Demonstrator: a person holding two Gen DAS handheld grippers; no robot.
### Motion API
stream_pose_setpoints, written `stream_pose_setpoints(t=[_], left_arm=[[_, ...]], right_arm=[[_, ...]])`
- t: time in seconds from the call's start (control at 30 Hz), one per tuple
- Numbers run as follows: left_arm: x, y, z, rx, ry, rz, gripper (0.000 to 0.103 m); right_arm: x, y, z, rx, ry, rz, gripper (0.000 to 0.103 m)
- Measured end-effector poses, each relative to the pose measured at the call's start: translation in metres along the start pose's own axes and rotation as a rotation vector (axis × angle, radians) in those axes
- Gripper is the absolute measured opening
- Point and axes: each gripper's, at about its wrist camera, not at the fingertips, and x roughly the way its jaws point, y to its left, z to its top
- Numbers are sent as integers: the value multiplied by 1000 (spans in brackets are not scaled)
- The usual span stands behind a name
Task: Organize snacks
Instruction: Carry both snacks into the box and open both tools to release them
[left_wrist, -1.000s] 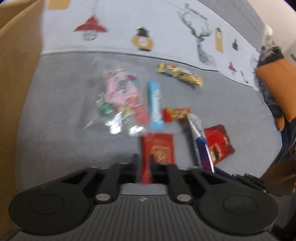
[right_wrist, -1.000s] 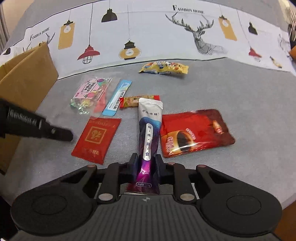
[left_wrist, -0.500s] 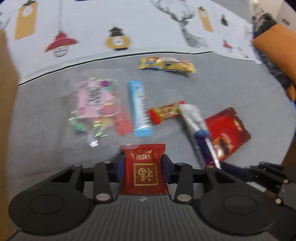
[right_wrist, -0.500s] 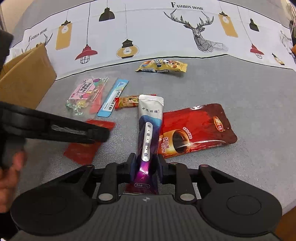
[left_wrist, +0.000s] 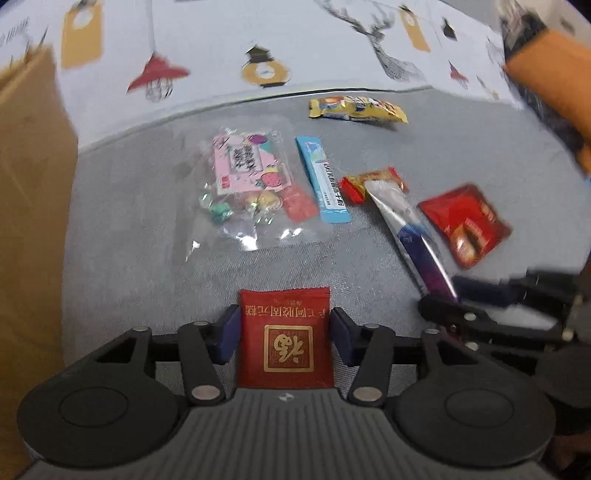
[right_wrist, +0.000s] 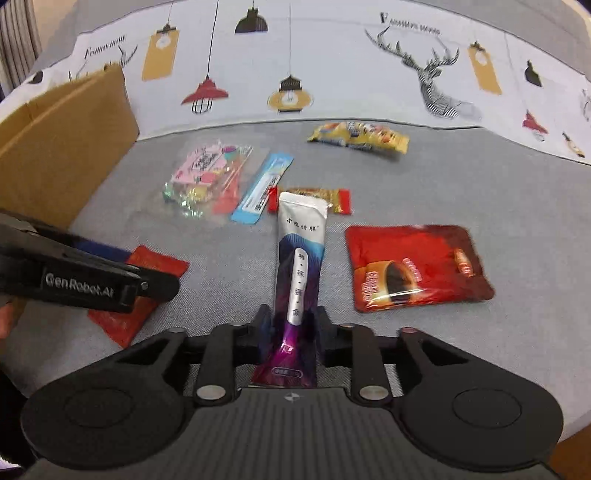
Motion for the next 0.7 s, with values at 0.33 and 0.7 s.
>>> stream_pose_setpoints(t=[0.33,0.7], left_arm=[[-15,5,0,-40,-10,-55,45],[-123,32,1,-111,-207,-147,46]], right_arm=[[-1,-11,12,118,0,8,18],[-72,37,18,134,-117,21,18]])
